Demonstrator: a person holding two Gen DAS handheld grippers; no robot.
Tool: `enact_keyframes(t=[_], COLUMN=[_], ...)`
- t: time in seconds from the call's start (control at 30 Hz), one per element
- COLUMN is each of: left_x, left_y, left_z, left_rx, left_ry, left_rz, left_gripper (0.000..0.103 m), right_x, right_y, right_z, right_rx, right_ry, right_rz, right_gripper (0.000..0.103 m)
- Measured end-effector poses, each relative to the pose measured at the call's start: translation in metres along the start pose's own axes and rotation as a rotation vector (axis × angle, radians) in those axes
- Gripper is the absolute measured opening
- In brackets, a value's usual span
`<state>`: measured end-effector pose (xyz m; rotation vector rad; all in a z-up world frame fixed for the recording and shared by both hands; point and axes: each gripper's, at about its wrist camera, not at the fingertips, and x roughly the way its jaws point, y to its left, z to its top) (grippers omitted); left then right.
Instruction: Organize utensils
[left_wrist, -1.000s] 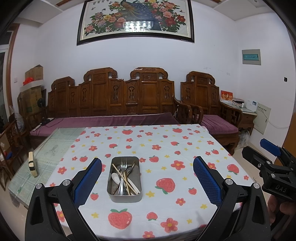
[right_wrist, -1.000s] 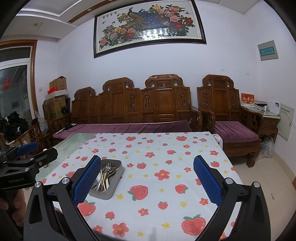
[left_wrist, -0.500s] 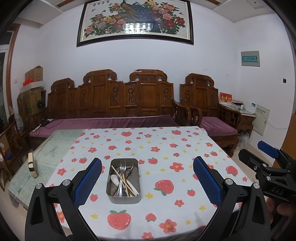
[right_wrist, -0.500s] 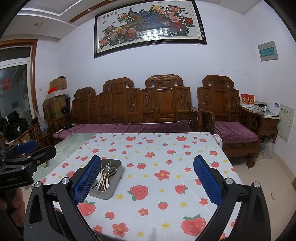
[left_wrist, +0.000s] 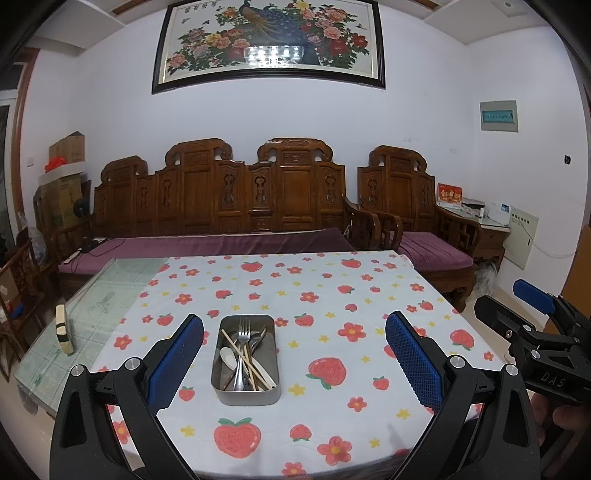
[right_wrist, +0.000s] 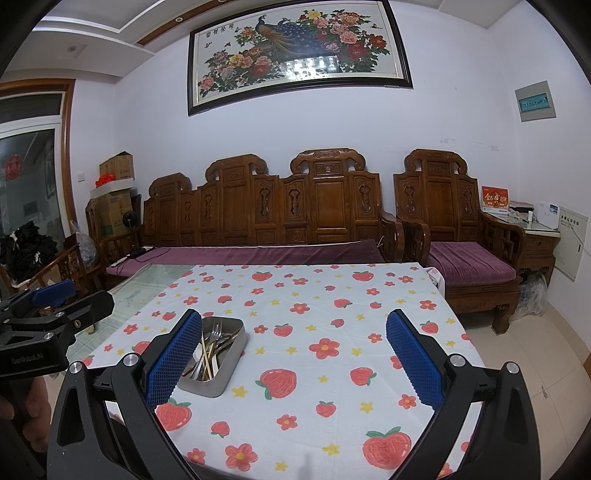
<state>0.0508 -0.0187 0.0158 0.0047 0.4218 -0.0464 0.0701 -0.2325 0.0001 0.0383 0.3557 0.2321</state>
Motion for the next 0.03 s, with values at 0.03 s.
enact_keyframes(t=[0.03], left_x=[0.0], left_y=[0.0], left_z=[-0.0001], left_rx=[0.0], left_ry=[0.0], left_rz=[0.0], left_gripper=[0.095], right_x=[0.0005], right_y=[-0.0002], right_z=[0.0001], right_rx=[0.0], right_ry=[0.0], right_rz=[0.0], right_gripper=[0.1])
